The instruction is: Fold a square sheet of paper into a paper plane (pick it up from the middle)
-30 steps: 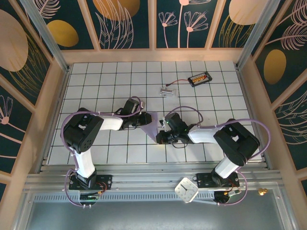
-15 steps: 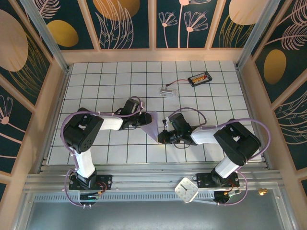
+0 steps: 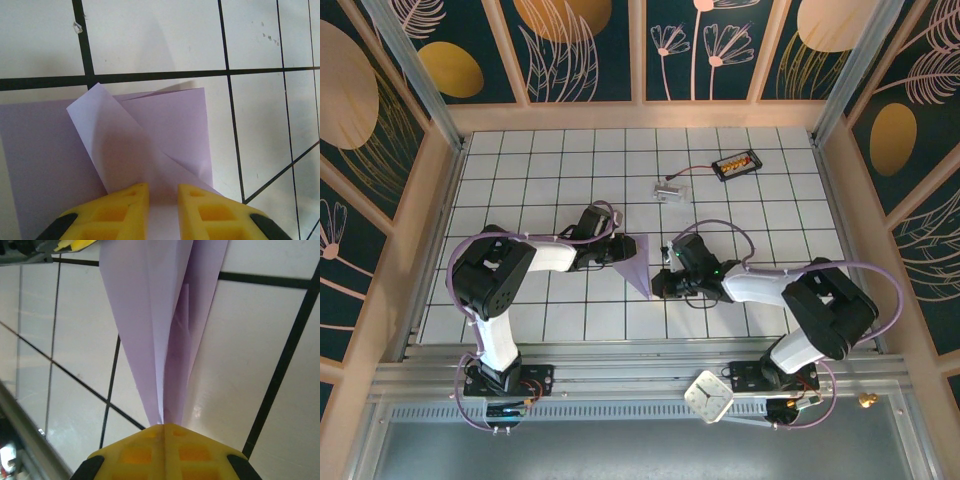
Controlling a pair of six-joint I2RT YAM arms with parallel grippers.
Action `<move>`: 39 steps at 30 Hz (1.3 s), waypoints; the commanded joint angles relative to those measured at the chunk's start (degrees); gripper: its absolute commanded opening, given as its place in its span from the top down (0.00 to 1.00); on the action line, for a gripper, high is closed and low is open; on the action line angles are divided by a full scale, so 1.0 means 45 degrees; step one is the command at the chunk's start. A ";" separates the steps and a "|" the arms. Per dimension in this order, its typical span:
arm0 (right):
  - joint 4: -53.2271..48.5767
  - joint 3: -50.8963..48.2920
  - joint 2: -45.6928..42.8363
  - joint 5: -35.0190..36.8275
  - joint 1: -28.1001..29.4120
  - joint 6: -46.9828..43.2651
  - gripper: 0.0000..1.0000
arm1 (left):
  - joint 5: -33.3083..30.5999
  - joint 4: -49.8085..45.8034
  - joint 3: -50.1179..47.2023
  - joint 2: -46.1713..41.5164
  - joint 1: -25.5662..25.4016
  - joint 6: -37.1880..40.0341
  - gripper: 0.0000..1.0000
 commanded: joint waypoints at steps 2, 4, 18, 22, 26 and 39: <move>-0.1687 0.0798 0.0353 0.2032 0.0789 -0.0348 0.91 | -0.1083 -0.1932 -0.0344 0.0581 0.0145 0.0338 0.77; -0.1760 0.1054 0.0634 0.2338 0.1044 -0.0254 0.89 | -0.1083 -0.1951 -0.0309 0.0589 0.0141 0.0343 0.77; -0.1926 0.1649 0.1287 0.2569 0.1573 -0.0304 0.85 | -0.1083 -0.2061 -0.0226 0.0589 0.0140 0.0411 0.77; -0.2046 0.1735 0.1441 0.2653 0.1718 -0.0348 0.84 | -0.1102 -0.2049 -0.0233 0.0556 0.0136 0.0412 0.77; -0.2263 0.1834 0.1549 0.2885 0.1827 -0.0390 0.84 | -0.1102 -0.2049 -0.0247 0.0553 0.0136 0.0422 0.77; -0.2898 0.2092 0.1500 0.3618 0.2288 -0.0448 0.82 | -0.1122 -0.2071 -0.0261 0.0503 0.0149 0.0438 0.77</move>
